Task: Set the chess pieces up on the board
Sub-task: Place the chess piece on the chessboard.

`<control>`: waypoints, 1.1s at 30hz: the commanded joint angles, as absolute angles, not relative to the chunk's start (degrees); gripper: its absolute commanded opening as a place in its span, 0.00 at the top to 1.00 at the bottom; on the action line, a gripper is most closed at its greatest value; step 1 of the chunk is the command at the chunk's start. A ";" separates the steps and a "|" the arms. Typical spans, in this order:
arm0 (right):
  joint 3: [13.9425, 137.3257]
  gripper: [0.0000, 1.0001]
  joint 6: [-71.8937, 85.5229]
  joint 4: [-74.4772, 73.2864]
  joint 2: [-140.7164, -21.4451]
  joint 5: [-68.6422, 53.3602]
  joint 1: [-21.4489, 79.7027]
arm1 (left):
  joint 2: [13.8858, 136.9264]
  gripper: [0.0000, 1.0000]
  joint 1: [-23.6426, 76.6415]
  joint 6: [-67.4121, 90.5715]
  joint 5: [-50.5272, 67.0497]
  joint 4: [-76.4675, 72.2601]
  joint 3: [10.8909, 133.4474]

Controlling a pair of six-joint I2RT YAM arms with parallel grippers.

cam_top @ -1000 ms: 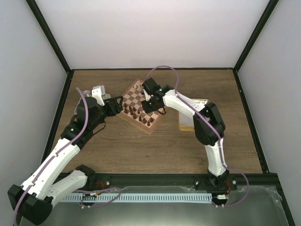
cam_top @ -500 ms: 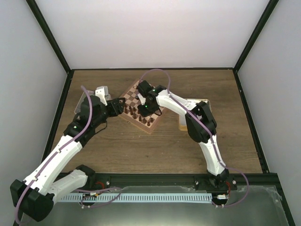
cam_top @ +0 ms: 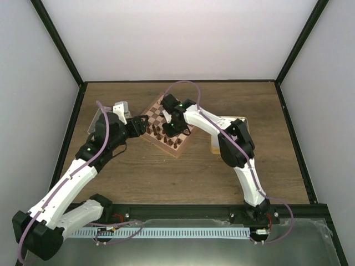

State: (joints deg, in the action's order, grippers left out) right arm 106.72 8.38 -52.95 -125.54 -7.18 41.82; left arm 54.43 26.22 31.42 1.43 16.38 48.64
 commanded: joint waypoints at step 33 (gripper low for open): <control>110.32 0.91 9.12 -49.87 -127.72 -6.94 42.36 | 55.81 0.34 25.93 31.35 2.64 15.78 48.54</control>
State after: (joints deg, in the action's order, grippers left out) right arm 109.16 8.67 -51.94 -127.24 -6.98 41.82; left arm 55.66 26.24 31.46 2.24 16.38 48.64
